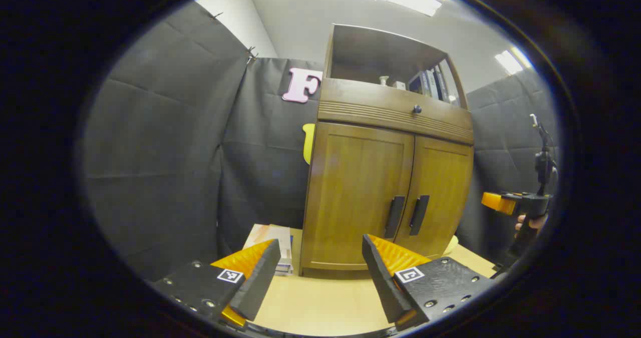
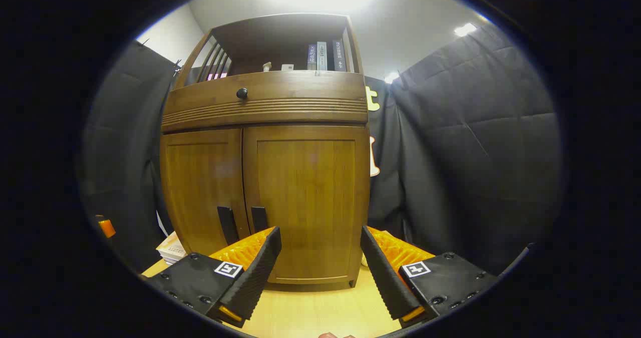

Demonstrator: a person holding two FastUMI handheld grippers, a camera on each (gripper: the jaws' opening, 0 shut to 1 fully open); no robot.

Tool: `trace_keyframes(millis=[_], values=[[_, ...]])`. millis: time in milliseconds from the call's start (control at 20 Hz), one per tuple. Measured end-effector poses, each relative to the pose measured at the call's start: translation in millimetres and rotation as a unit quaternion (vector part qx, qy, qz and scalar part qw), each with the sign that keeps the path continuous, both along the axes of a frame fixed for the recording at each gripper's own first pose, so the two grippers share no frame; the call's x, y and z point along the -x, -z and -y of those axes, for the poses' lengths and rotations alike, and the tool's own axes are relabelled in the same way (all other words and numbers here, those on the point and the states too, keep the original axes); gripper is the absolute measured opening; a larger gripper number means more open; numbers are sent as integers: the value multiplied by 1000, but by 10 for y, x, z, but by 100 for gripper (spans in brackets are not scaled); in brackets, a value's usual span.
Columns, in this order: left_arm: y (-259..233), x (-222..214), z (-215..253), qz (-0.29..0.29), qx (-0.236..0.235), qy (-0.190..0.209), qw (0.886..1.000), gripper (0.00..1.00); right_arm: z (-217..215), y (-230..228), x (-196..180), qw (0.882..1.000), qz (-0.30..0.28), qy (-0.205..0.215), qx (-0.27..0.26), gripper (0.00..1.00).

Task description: Open the right door of the double-door shoe cabinet with the right hand, and open the left door with the left hand.

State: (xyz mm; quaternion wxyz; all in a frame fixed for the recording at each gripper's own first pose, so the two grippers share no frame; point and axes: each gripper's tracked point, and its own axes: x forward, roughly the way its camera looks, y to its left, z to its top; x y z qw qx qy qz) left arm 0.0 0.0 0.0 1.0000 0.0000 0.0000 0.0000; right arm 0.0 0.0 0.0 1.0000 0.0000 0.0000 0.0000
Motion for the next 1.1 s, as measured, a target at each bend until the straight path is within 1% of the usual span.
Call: trace_keyframes(millis=[50, 100, 200, 250, 300, 350, 450, 600, 850, 900, 1000, 1100], values=[[16, 3, 19, -3, 5, 3, 1000, 92, -7, 23, 6, 1000, -3, -2, -6, 97], [42, 9, 22, -3, 14, 7, 1000, 93, -7, 43, 5, 1000, -6, -4, -8, 100], [110, 26, 42, -7, 23, 10, 1000, 92, -1, 75, -2, 1000, -11, -6, -2, 100], [132, 33, 45, -10, 22, 8, 1000, 92, -12, 86, -15, 1000, -13, -8, -1, 97], [147, 52, 60, -12, 19, 7, 1000, 92, -28, 84, -22, 1000, -13, -13, -3, 97], [150, 74, 78, -15, 15, 8, 1000, 92, -26, 96, -14, 1000, -13, -17, -9, 100], [129, 148, 146, -12, 11, 19, 1000, 92, -50, 126, 15, 999, -14, -25, -17, 100], [110, 194, 227, -6, 13, 28, 1000, 92, -66, 158, 0, 999, -20, -30, -6, 98], [175, 218, 226, -15, -6, 17, 1000, 94, -186, 145, -72, 999, -23, -45, -1, 99], [199, 189, 238, -18, -1, 17, 1000, 92, -212, 139, -97, 999, -24, -47, -1, 99], [242, 170, 229, -25, 10, 17, 999, 93, -265, 141, -132, 998, -25, -53, -3, 99], [258, 165, 219, -29, 9, 14, 999, 92, -340, 145, -200, 998, -28, -61, -7, 99]])
